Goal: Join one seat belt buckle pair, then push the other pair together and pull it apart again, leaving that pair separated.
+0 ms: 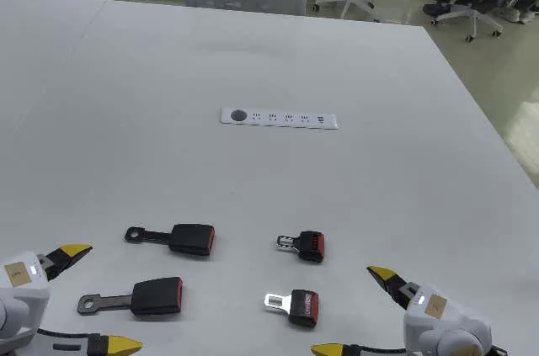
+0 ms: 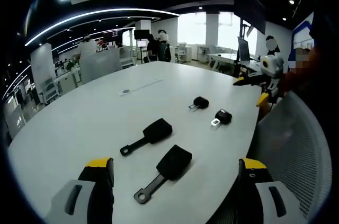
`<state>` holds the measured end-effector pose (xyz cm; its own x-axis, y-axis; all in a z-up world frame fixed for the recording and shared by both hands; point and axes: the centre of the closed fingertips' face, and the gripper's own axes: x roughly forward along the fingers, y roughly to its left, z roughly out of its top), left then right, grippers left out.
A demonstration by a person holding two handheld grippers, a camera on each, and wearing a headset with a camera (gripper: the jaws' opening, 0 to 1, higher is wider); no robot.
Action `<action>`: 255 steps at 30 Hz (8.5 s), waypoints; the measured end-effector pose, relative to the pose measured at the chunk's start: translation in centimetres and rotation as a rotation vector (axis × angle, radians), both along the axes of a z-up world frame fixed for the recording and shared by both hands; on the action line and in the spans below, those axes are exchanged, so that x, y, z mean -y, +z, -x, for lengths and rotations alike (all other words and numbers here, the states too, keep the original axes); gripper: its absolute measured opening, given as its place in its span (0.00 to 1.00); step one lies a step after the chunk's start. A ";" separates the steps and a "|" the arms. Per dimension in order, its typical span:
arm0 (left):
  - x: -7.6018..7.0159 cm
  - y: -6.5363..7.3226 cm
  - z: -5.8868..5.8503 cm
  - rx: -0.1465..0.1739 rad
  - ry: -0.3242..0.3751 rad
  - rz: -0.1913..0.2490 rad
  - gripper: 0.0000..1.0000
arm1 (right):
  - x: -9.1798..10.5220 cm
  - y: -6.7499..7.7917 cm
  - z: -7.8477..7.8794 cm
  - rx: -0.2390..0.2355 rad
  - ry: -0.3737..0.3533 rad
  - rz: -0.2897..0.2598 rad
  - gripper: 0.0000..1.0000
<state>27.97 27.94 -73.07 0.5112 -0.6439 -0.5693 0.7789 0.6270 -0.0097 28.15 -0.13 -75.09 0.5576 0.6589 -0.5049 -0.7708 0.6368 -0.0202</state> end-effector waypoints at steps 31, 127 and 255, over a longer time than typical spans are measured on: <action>0.3 -0.3 0.0 -0.019 -0.011 -0.002 0.99 | -0.4 -0.8 0.1 -0.026 0.013 0.008 0.95; 2.6 -9.8 -5.7 -0.173 -0.234 -0.174 0.77 | -2.5 -8.4 -4.2 -0.235 0.256 0.101 0.77; 2.2 -12.5 -5.6 -0.185 -0.618 -0.463 0.32 | -18.3 -10.5 -5.4 -0.183 0.540 0.077 0.35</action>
<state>33.52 25.71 -85.54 0.0098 -0.4569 -0.8894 0.9984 0.0534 -0.0164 33.52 18.17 -85.64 0.0518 0.7834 -0.6194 -0.9816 0.1542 0.1129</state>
